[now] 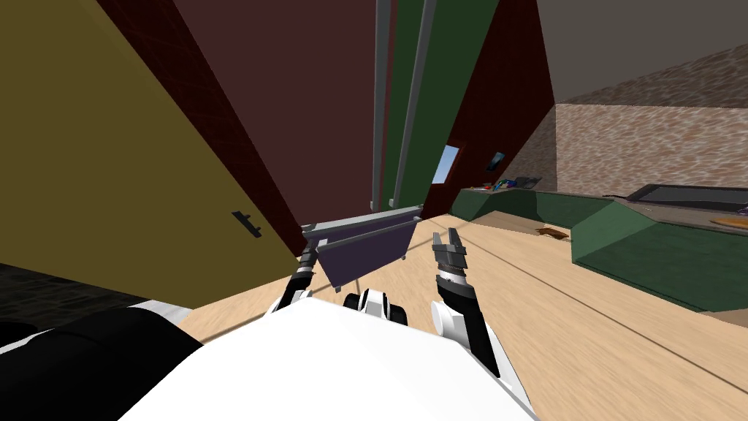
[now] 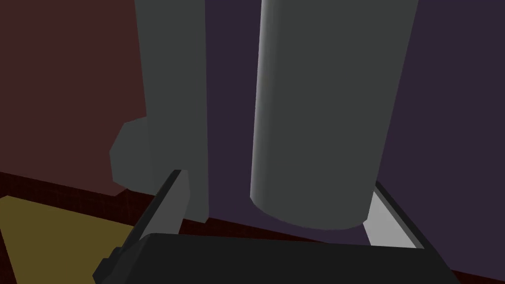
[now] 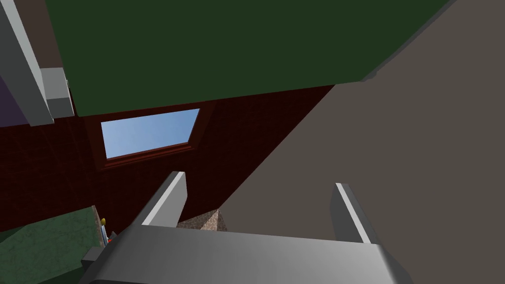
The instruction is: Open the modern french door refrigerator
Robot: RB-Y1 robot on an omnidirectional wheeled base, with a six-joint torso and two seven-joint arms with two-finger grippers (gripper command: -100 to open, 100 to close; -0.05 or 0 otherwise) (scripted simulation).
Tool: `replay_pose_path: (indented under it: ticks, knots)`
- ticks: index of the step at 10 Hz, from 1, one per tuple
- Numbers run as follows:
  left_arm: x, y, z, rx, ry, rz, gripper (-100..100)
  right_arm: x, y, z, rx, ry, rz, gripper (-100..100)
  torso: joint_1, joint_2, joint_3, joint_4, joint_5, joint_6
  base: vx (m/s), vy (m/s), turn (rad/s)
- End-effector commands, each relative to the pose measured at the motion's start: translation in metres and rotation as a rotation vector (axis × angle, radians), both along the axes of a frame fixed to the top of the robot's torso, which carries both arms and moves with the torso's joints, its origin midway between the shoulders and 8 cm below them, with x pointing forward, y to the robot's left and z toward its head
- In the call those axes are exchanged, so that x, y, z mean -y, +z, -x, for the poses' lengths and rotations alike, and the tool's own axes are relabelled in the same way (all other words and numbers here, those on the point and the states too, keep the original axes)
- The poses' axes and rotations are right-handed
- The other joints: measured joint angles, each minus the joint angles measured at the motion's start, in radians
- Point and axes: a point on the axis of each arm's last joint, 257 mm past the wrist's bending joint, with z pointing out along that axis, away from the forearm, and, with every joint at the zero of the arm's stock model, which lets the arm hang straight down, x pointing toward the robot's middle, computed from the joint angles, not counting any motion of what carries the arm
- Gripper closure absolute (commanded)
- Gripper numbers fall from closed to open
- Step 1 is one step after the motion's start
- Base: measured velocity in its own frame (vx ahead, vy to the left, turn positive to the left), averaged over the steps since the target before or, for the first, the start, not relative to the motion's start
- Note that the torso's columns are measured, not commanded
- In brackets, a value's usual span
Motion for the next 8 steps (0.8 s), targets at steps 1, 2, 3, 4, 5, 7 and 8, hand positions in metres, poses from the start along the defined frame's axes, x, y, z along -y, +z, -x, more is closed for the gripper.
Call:
replay_pose_path:
  ticks: [1, 2, 3, 4, 5, 7, 8]
  knots:
    - [0.009, -0.02, 0.006, -0.001, 0.042, 0.078, -100, 0.0, 0.0, 0.0, 0.0, 0.0, 0.0, 0, 0.0, 0.001, 0.0, 0.0, 0.0, 0.0, 0.032, -0.052, 0.031]
    - [0.013, -0.026, 0.007, 0.0, 0.055, 0.107, -100, 0.0, 0.0, 0.0, 0.0, 0.0, 0.0, 0, 0.0, 0.001, 0.0, 0.0, 0.0, 0.0, 0.02, -0.038, 0.025]
    - [0.016, -0.03, 0.008, 0.002, 0.064, 0.127, -100, 0.0, 0.0, 0.0, 0.0, 0.0, 0.0, 0, 0.0, 0.0, 0.0, 0.0, 0.0, 0.0, 0.013, -0.027, 0.018]
    - [0.013, -0.026, 0.007, 0.001, 0.057, 0.113, -100, 0.0, 0.0, 0.0, 0.0, 0.0, 0.0, 0, 0.0, 0.0, 0.0, 0.0, 0.0, 0.0, 0.005, -0.012, 0.002]
    - [0.01, -0.02, 0.007, 0.001, 0.061, 0.114, -100, 0.0, 0.0, 0.0, 0.0, 0.0, 0.0, 0, 0.001, 0.0, 0.0, 0.0, 0.0, 0.0, 0.049, 0.014, -0.018]
    - [0.009, -0.017, 0.006, 0.003, 0.061, 0.112, -100, 0.0, 0.0, 0.0, 0.0, 0.0, 0.0, 0, 0.002, -0.005, -0.003, -0.001, 0.0, 0.0, 0.061, 0.026, -0.003]
    - [0.012, -0.024, 0.007, 0.001, 0.059, 0.114, 100, 0.0, 0.0, 0.0, 0.0, 0.0, 0.0, 0, 0.004, -0.006, -0.004, -0.001, 0.0, 0.002, -0.045, -0.018, 0.013]
